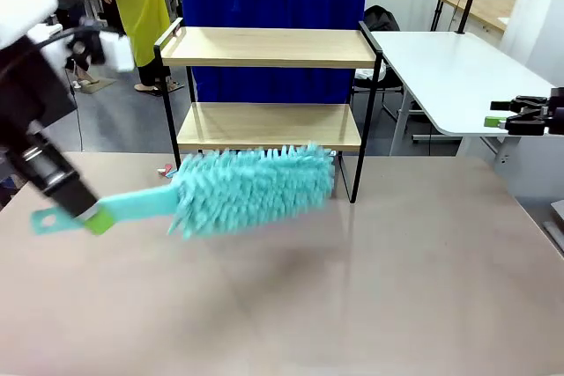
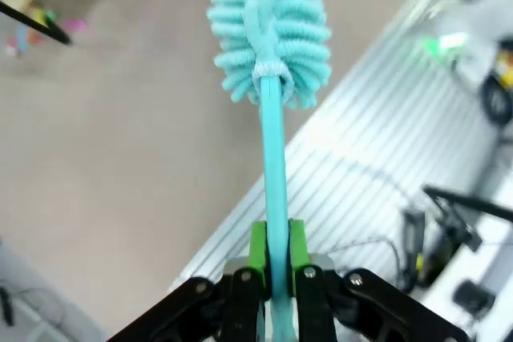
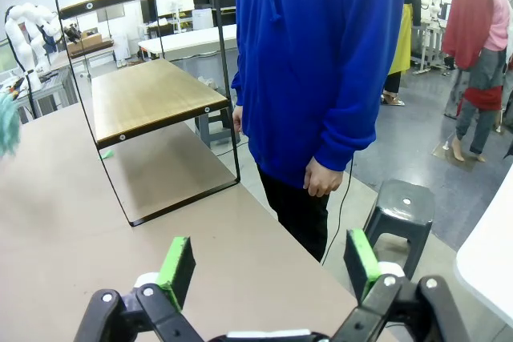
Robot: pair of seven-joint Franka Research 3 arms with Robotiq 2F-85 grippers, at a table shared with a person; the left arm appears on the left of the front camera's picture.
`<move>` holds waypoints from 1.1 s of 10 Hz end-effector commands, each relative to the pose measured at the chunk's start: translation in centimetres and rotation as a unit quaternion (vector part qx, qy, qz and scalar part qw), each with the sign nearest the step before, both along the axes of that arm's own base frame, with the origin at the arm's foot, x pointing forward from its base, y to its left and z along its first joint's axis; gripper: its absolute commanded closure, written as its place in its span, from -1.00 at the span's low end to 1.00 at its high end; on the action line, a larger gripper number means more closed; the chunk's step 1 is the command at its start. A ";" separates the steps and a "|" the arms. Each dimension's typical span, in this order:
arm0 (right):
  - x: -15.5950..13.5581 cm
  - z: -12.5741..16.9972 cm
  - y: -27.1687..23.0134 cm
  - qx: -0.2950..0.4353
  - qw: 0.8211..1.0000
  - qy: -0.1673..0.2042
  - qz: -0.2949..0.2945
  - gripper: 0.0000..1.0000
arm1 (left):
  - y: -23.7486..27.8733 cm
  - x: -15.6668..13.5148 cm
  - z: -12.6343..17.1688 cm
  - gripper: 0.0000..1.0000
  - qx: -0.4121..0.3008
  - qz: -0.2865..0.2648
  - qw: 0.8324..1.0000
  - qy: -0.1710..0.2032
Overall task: Clean the shelf.
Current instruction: Clean the specific section of the Shelf indicated by the human with the Duster, then hand the Duster back to the human.
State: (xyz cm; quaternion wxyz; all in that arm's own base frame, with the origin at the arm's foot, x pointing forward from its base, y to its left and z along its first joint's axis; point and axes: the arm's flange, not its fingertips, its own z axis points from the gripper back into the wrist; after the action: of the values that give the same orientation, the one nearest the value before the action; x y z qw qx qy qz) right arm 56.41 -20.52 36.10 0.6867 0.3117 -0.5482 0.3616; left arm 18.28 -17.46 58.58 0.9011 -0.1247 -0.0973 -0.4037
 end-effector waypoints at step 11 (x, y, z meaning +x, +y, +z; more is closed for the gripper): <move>0.0 0.4 0.2 -0.001 1.000 -0.003 0.001 -1.00 | 1.1 -2.0 -0.2 0.74 0.102 -0.083 0.990 0.043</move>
State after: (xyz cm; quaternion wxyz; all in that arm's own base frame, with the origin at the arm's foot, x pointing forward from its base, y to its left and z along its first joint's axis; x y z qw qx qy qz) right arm 56.41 -20.53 36.11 0.6867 0.3116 -0.5482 0.3616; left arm 16.38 -16.43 58.18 0.8745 -0.0493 -0.0043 -0.4826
